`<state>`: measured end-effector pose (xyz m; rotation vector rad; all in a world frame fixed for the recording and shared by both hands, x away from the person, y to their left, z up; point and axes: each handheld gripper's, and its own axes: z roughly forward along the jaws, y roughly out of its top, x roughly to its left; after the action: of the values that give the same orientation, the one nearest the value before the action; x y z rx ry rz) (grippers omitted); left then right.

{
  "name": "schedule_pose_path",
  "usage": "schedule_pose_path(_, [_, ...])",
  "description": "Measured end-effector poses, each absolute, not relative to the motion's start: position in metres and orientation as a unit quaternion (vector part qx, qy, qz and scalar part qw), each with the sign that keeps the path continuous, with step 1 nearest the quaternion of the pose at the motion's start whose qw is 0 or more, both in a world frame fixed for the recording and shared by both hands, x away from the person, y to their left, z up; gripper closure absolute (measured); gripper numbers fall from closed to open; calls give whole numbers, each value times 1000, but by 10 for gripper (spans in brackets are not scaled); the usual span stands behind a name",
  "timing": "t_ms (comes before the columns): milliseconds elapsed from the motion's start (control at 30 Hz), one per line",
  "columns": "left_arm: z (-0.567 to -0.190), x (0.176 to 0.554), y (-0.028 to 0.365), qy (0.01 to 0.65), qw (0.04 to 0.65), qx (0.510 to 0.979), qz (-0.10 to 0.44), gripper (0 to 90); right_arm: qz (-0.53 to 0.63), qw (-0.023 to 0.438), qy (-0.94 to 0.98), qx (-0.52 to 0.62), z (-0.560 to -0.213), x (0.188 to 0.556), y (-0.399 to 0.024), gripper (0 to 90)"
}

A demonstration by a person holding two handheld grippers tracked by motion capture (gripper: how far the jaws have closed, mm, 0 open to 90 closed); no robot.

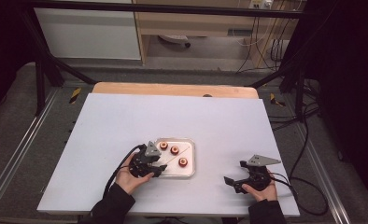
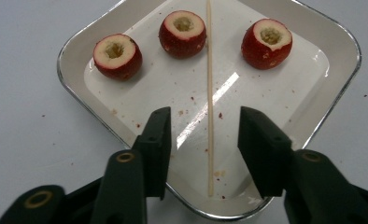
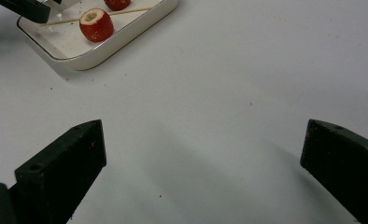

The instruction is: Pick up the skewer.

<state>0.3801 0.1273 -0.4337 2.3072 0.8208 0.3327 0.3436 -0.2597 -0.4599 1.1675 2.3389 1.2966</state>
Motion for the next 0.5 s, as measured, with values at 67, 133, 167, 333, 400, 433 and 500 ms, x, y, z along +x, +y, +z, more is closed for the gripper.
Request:
schedule_pose_path(67, [-435, 381, 127, 319, 333, 879, 122, 617, 442, 111, 796, 398, -460, 344, -260, 8])
schedule_pose_path(133, [-436, 381, 126, 321, 331, 878, 125, 635, 442, 111, 796, 398, -460, 344, -260, 8])
schedule_pose_path(167, [-437, 381, 125, 323, 333, 877, 125, 666, 442, 111, 796, 398, -460, 344, -259, 8])
schedule_pose_path(333, [-440, 381, 124, 321, 335, 877, 124, 729, 443, 110, 796, 398, -460, 344, -260, 8])
schedule_pose_path(400, [-440, 380, 123, 319, 334, 878, 126, 758, 442, 110, 796, 398, -460, 344, -259, 8])
schedule_pose_path(433, [-441, 380, 122, 318, 334, 878, 126, 768, 442, 110, 796, 399, -460, 344, -260, 8])
schedule_pose_path(500, [-442, 380, 121, 318, 334, 878, 130, 790, 442, 110, 796, 398, -460, 344, -260, 8])
